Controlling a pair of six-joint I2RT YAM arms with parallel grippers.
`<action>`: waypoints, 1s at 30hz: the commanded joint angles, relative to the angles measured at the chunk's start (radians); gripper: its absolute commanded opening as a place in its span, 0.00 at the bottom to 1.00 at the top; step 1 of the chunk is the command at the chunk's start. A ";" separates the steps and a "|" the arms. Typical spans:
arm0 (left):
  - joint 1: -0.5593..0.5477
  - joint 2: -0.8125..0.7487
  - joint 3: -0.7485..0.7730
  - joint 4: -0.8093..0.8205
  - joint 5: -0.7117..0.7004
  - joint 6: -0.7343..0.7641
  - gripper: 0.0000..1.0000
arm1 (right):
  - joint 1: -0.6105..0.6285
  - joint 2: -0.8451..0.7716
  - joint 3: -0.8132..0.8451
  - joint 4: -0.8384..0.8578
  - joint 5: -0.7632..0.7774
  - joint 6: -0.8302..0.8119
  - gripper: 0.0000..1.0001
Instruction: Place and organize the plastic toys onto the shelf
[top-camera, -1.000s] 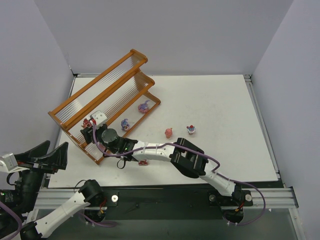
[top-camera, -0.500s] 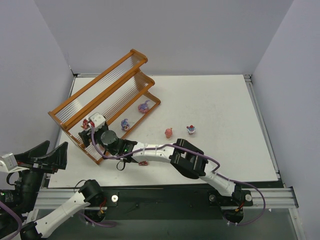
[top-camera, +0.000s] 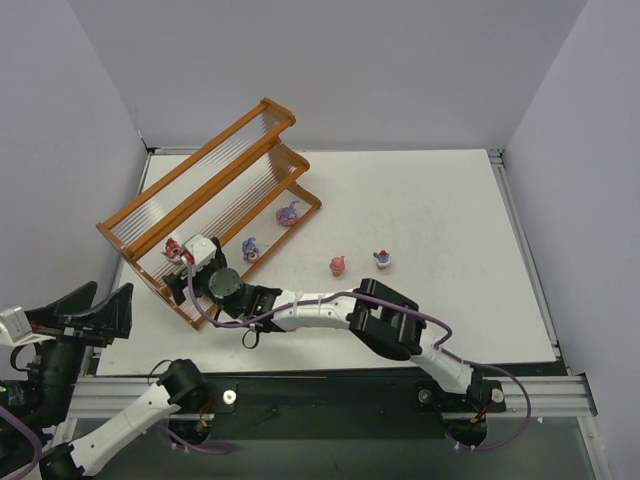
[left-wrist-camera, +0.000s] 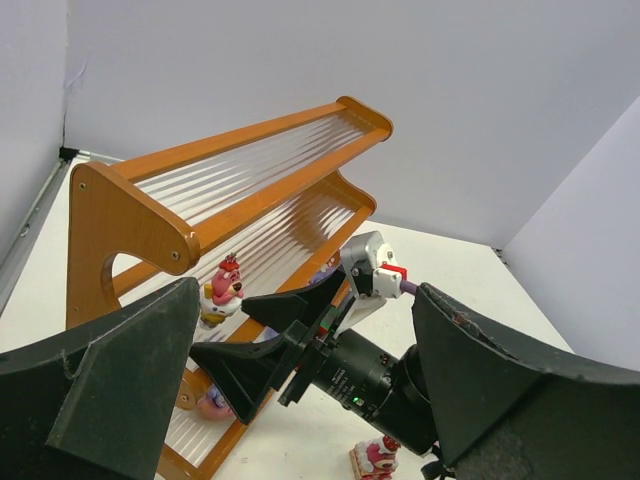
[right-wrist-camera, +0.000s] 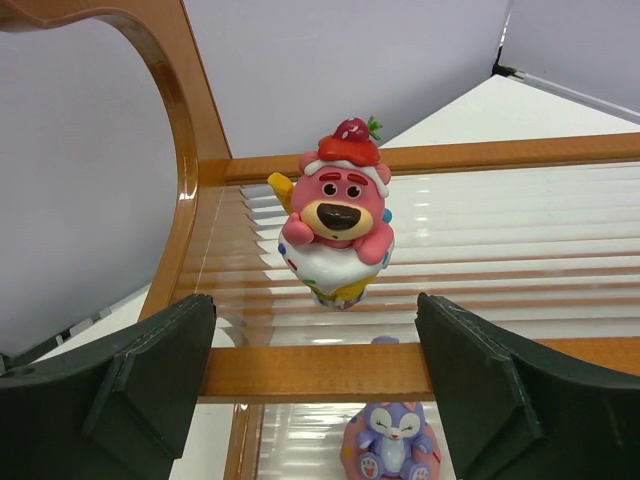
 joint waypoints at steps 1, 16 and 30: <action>-0.004 -0.033 0.030 -0.003 -0.022 -0.004 0.97 | 0.015 -0.132 -0.040 0.033 0.014 -0.010 0.85; -0.013 -0.011 -0.037 -0.035 -0.034 -0.050 0.97 | 0.051 -0.573 -0.446 -0.366 0.356 0.039 0.92; -0.021 -0.033 -0.152 -0.032 0.044 -0.134 0.97 | -0.211 -0.870 -0.822 -0.691 0.402 0.478 0.79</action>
